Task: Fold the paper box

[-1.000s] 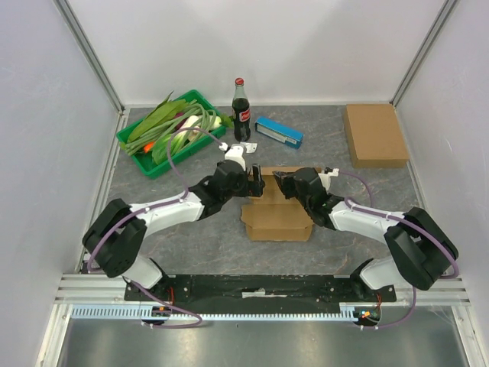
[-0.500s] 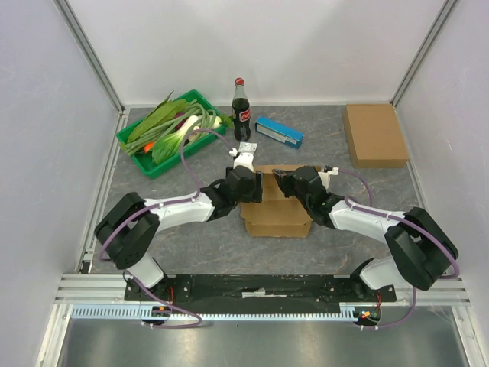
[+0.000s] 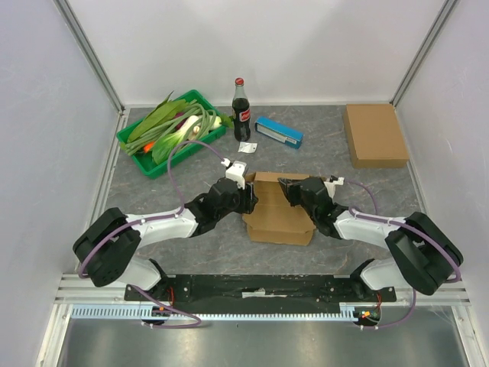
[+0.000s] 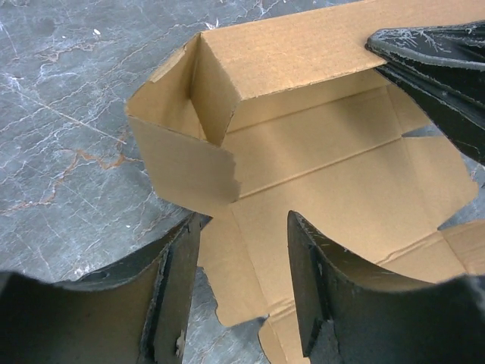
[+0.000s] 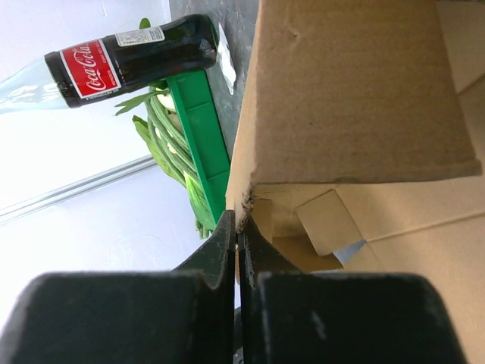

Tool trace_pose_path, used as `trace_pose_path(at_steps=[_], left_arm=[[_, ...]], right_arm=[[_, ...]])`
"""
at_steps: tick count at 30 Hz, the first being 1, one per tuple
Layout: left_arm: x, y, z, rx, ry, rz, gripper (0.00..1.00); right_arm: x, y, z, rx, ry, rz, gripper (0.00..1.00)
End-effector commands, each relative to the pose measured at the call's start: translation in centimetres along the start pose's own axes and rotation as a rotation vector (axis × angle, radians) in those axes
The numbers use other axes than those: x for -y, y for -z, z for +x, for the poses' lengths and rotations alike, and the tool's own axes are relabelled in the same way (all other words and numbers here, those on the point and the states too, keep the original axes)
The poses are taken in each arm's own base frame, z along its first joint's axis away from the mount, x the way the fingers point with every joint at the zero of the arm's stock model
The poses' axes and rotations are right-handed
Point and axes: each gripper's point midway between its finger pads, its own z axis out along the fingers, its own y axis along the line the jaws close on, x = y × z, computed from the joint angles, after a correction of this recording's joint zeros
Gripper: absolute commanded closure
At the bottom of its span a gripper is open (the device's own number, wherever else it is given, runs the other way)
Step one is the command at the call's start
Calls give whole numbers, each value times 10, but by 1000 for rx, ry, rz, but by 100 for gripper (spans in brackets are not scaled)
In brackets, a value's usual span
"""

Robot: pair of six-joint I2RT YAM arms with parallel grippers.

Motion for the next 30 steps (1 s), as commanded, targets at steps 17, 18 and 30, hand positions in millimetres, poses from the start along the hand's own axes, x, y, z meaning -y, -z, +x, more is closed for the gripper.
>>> trace_pose_path(at_steps=[17, 18, 30], left_arm=[[-66, 31, -56, 157, 281, 106, 44], [-70, 27, -54, 144, 299, 99, 48], [-53, -37, -42, 23, 275, 142, 65]], right_arm=[[-19, 5, -7, -13, -48, -88, 100], [-18, 5, -7, -15, -48, -87, 100], [-16, 4, -6, -25, -51, -90, 100]])
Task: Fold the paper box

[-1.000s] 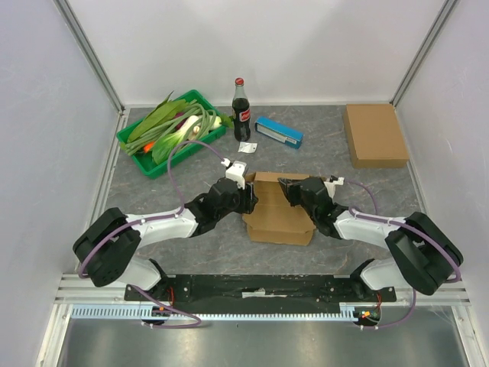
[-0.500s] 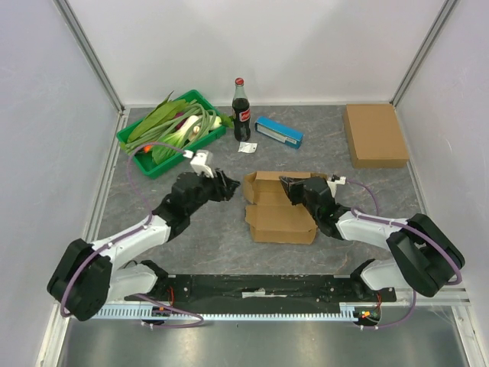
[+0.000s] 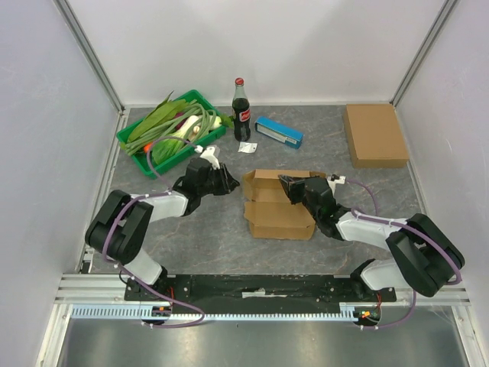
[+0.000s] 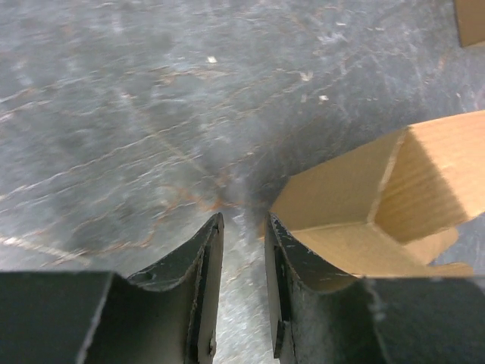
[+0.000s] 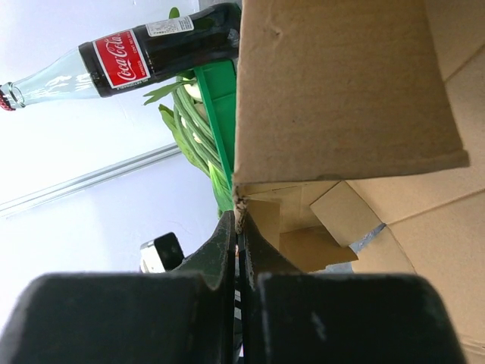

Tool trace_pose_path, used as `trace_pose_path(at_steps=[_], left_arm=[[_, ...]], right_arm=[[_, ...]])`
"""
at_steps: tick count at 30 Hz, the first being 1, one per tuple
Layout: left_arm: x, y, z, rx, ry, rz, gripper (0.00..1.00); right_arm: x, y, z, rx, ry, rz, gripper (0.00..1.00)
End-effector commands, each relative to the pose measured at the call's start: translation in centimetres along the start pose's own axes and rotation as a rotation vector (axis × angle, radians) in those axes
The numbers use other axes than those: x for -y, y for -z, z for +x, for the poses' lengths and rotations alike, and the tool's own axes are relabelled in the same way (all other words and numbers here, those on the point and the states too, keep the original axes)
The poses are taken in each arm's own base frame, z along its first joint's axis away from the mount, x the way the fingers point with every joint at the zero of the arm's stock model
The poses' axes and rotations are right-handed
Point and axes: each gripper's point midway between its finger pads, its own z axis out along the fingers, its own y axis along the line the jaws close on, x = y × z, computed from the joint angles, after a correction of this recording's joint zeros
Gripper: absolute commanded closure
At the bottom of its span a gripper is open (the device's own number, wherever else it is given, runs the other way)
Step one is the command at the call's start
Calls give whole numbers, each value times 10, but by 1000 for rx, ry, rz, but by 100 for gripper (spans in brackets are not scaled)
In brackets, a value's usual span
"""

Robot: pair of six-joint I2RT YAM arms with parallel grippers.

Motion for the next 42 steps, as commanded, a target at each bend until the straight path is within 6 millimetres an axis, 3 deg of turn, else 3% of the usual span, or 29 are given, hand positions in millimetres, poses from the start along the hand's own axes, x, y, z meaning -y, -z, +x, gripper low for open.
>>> trace_pose_path(at_steps=[1, 10, 15, 19, 25, 33, 39, 41, 42], left_arm=[[46, -10, -16, 41, -48, 143, 66], [71, -7, 2, 23, -117, 199, 67], [75, -9, 22, -11, -139, 213, 67], [80, -7, 32, 3, -173, 227, 57], [78, 0, 30, 55, -206, 225, 39], [81, -4, 34, 63, -237, 228, 55], [88, 2, 34, 73, -249, 259, 54], [92, 15, 23, 116, -237, 260, 54], [84, 19, 25, 124, -228, 232, 53]], right_arm=[[-4, 0, -3, 9, -15, -27, 100], [-3, -1, -2, 4, -21, -34, 100], [-6, -1, -2, 2, -25, -45, 100], [0, 2, -3, -2, -21, -40, 100], [4, 4, -4, -6, 10, -44, 100], [22, 9, -6, -13, 58, -22, 100], [30, 14, -10, -6, 67, -11, 100], [32, 15, -12, -3, 58, -11, 100], [31, 15, -12, -1, 57, -15, 100]])
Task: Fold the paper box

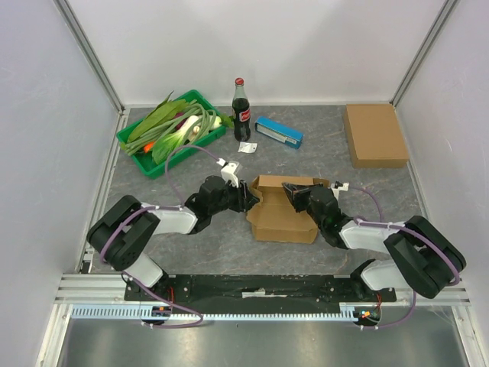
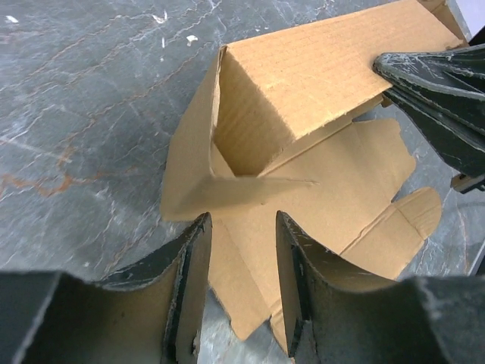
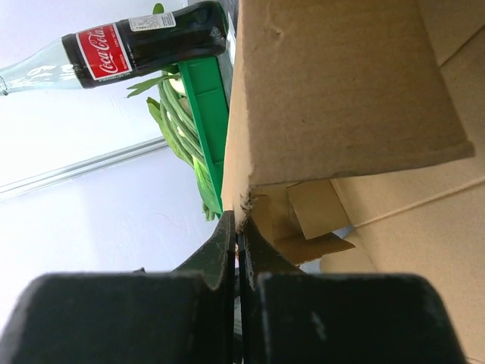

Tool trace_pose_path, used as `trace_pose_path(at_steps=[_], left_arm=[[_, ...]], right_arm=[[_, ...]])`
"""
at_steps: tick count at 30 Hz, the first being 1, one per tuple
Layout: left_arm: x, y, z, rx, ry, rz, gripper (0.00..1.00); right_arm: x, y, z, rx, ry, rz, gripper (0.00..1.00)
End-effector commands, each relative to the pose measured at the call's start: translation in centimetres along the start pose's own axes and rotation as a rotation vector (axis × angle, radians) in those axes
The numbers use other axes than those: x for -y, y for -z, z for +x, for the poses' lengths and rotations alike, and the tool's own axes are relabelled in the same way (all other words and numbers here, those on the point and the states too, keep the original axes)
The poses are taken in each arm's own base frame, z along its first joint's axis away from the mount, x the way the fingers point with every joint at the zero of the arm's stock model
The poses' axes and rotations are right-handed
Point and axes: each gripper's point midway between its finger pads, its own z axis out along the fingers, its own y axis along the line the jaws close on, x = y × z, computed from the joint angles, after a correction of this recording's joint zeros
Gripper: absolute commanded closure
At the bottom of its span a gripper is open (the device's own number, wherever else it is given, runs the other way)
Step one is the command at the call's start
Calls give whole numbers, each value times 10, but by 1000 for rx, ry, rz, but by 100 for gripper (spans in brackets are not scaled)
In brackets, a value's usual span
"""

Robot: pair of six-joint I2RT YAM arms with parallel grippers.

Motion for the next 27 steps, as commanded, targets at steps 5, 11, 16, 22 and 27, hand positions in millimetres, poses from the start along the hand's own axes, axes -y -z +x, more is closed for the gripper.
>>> trace_pose_path(at_steps=[5, 11, 16, 22, 27], left_arm=[[-9, 35, -38, 149, -76, -80, 47], [-21, 28, -42, 92, -190, -60, 27], [-27, 21, -30, 61, -309, -28, 37], [-15, 1, -35, 60, -367, 59, 29], [-2, -13, -38, 67, -416, 99, 44]], right_arm=[[1, 2, -3, 7, 4, -12, 100], [1, 2, -2, 4, -4, -17, 100], [-4, -2, 2, -14, -8, -26, 100], [-3, -4, 5, -25, -10, -28, 100], [-5, -5, 6, -28, -9, -27, 100]])
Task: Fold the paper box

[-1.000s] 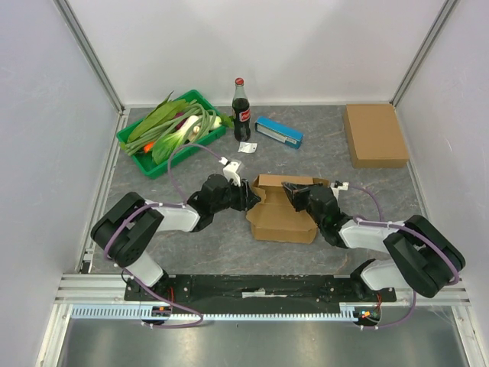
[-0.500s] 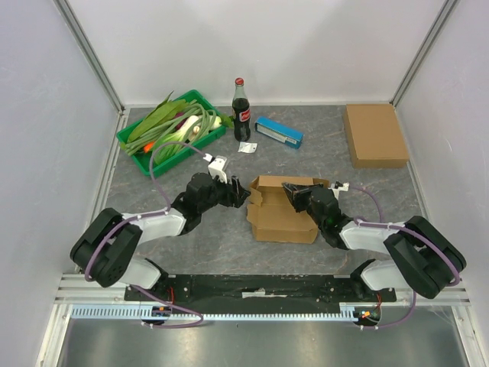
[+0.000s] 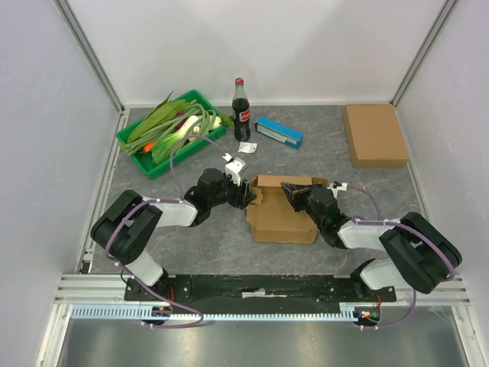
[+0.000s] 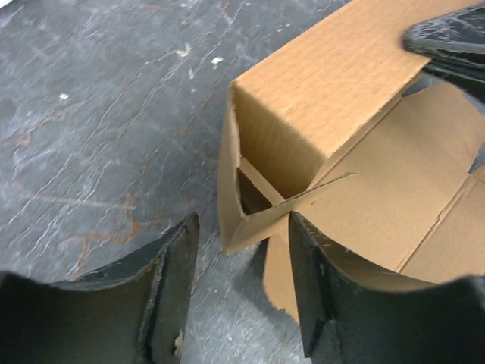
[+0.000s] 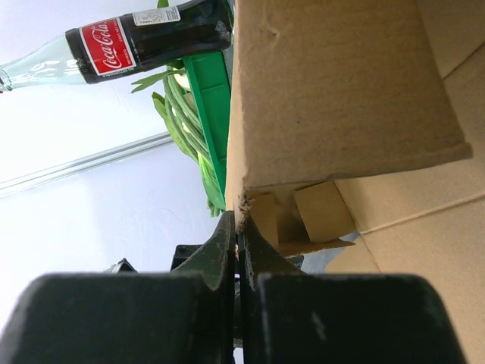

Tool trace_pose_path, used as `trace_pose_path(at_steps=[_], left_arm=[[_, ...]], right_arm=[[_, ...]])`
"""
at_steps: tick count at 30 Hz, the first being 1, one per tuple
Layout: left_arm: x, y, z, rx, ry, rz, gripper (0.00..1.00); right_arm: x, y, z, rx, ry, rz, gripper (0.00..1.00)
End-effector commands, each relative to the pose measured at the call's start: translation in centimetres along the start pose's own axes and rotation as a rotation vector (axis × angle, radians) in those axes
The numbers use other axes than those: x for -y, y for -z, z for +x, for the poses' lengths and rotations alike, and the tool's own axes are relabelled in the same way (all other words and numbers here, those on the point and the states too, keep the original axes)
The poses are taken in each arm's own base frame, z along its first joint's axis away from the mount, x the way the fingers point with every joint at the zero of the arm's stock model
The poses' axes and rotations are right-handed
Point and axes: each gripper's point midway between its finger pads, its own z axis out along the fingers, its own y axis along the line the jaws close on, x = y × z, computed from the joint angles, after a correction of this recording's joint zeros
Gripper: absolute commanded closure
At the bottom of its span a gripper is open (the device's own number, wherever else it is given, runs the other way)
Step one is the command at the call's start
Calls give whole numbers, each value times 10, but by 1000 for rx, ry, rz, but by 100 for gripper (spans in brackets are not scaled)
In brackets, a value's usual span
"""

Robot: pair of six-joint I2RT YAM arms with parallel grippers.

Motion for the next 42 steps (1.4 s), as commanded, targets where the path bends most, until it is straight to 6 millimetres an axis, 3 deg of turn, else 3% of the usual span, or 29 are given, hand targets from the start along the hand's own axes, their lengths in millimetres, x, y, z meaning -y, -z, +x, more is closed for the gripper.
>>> trace_pose_path(at_steps=[1, 3, 9, 16, 20, 28, 37, 40, 42], left_arm=[[20, -14, -35, 100, -134, 83, 47], [30, -17, -39, 110, -151, 99, 55], [44, -20, -30, 116, -166, 74, 66], [23, -16, -22, 151, -108, -124, 66], [25, -15, -16, 167, -121, -179, 69], [23, -9, 3, 188, -82, -177, 62], [27, -11, 1, 205, -84, -184, 57], [29, -11, 1, 215, -84, -197, 49], [31, -12, 1, 217, -89, -208, 49]], right_arm=[[-5, -2, 2, -7, 1, -4, 100], [-6, -2, 1, -1, 2, -4, 100], [-9, 0, 1, 2, 13, -6, 100], [2, 4, -3, 8, 17, 8, 100], [8, 7, -1, 5, 26, 18, 100], [19, 18, 3, -9, 75, 18, 100], [33, 21, 2, 6, 65, 35, 100], [36, 22, 1, 14, 72, 44, 100], [37, 22, 1, 17, 67, 40, 100]])
